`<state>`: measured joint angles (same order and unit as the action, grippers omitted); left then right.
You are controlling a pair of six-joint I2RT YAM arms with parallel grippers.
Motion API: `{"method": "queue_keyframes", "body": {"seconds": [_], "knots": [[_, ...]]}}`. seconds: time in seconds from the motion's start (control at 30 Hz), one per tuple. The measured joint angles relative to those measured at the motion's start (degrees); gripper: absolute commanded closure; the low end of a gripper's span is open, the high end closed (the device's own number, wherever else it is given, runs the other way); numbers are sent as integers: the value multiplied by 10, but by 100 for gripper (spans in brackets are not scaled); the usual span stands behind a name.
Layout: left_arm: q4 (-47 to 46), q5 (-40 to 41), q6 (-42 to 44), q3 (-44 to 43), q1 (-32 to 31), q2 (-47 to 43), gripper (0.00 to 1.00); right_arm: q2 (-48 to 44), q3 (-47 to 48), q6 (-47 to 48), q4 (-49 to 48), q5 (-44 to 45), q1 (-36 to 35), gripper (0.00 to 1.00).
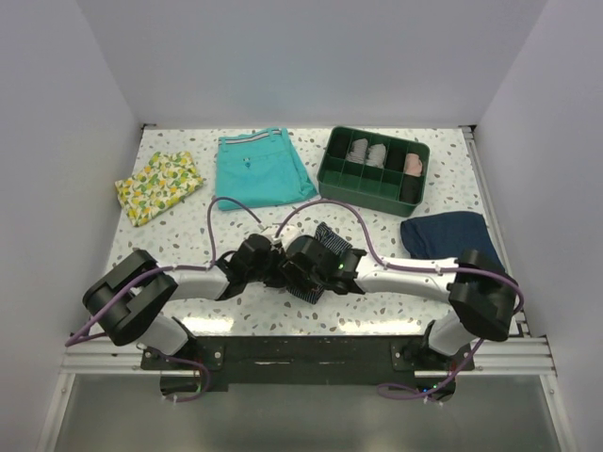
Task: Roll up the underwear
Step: Roll the underwear to the center of the board.
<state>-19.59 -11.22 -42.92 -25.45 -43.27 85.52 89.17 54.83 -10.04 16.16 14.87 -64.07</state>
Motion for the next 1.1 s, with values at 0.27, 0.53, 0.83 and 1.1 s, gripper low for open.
{"method": "queue_keyframes", "body": {"seconds": [0.27,0.53,0.83,1.1], "knots": [[12,1,0,-7,0,0,100,-66,-65,-23,23,58,-23,45],[18,1,0,-10,0,-1,100,-165,-91,-40,34,51,-24,44],[40,1,0,-21,0,0,100,-138,-94,-12,34,6,-37,44],[59,1,0,-33,0,3,100,-93,-93,10,20,0,-62,44]]}}
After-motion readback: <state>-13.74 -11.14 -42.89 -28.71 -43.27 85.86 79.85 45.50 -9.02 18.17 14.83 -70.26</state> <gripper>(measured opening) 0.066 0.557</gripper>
